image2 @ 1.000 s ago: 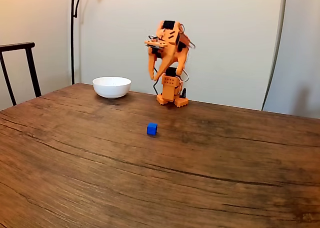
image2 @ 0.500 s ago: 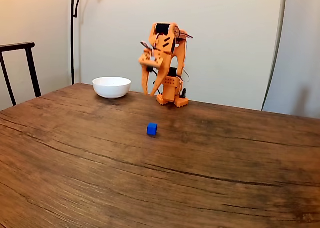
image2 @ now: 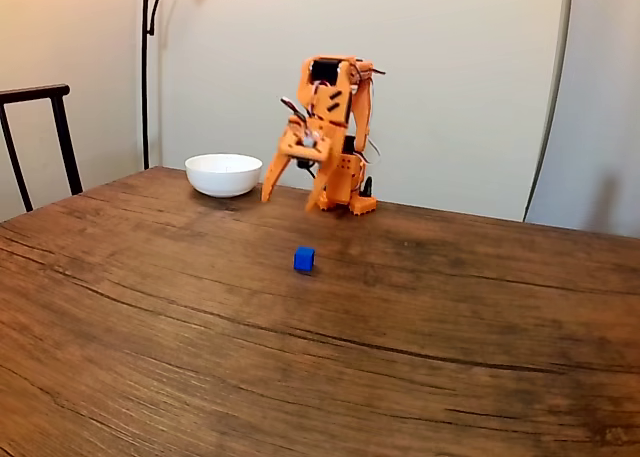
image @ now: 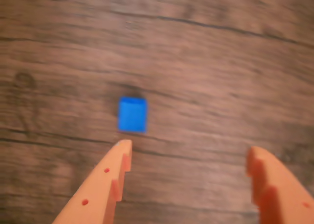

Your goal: Grasp the cube and drop it in the bowl

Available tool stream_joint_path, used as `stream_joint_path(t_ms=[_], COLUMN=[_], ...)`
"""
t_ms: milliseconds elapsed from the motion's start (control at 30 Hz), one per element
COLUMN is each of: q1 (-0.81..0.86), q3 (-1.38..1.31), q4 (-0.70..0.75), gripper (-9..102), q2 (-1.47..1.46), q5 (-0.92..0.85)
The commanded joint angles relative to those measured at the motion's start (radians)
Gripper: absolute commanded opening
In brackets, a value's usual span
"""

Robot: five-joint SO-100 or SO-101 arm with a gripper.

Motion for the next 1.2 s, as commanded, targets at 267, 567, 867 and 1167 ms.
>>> stream_joint_path(t_ms=[267,567,867,1167], q1=[-0.044,-0.067,-0.089,-0.1], q3=[-0.046,-0.046,-0.04,-0.031], q4=[-0.037,-0.081,-0.098,-0.114], gripper=[40,40,40,40], q2=[-0.109,-0.184,-0.229,-0.273], q5=[-0.094,-0.12,-0.147,-0.166])
